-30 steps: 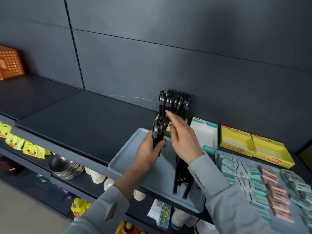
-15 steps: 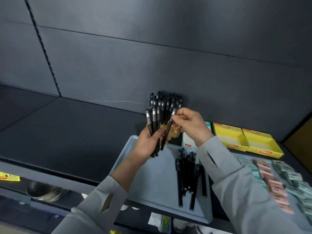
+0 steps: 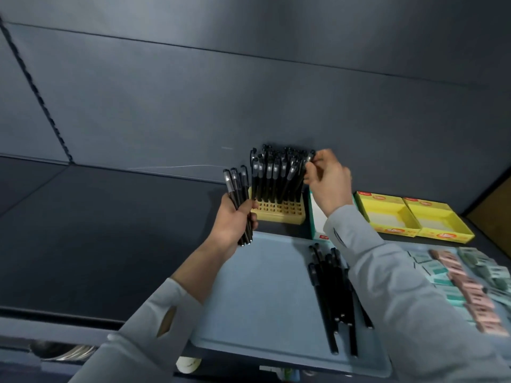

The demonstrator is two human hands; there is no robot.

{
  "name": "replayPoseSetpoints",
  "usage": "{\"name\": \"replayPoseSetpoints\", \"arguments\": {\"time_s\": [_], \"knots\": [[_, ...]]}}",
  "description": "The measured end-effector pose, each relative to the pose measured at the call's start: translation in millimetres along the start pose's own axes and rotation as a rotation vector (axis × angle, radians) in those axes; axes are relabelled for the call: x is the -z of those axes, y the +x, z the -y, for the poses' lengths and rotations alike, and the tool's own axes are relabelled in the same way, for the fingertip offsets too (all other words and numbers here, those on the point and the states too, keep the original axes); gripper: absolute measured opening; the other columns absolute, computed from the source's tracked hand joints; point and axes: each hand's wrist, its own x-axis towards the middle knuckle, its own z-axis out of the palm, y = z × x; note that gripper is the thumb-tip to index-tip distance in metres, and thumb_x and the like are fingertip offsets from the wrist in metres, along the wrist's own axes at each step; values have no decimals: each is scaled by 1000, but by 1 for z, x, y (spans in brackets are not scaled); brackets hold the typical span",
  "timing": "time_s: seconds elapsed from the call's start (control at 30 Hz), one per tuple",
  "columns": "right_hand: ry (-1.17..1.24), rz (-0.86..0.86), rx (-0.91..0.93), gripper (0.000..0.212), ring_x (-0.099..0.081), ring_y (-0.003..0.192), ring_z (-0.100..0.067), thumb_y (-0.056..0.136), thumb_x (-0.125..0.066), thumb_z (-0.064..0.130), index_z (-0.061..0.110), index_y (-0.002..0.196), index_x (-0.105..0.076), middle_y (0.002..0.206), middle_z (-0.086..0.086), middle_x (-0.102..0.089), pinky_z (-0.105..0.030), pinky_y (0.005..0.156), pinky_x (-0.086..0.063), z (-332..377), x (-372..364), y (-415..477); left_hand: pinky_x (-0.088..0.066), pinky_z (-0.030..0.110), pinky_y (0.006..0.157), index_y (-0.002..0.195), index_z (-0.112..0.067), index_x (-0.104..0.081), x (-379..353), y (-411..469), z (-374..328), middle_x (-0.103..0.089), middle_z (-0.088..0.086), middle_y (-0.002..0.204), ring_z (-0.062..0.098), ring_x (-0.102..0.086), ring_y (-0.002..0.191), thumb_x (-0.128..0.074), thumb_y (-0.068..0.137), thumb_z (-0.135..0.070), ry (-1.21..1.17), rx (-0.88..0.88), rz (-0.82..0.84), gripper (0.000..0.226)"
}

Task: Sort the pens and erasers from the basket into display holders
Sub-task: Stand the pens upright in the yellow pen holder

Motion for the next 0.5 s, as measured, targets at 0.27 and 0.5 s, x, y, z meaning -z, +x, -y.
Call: {"name": "replayPoseSetpoints", "arguments": {"time_s": [0.27, 0.5], "knots": [[17, 29, -31, 7, -72, 72, -24, 96, -54, 19, 13, 98, -53, 89, -2, -73, -45, 79, -55, -4, -13, -1, -57, 25, 71, 110, 5, -59, 8, 5, 0, -70, 9, 87, 16, -68, 75, -60, 93, -5, -86, -17, 70, 20], [1, 115, 1, 8, -71, 73, -27, 94, -57, 20, 22, 91, -50, 85, -3, -72, -46, 73, -59, -7, -12, 7, -58, 28, 73, 106, 2, -61, -5, 1, 0, -72, 11, 89, 19, -71, 80, -58, 94, -9, -127, -1, 101, 17]]}}
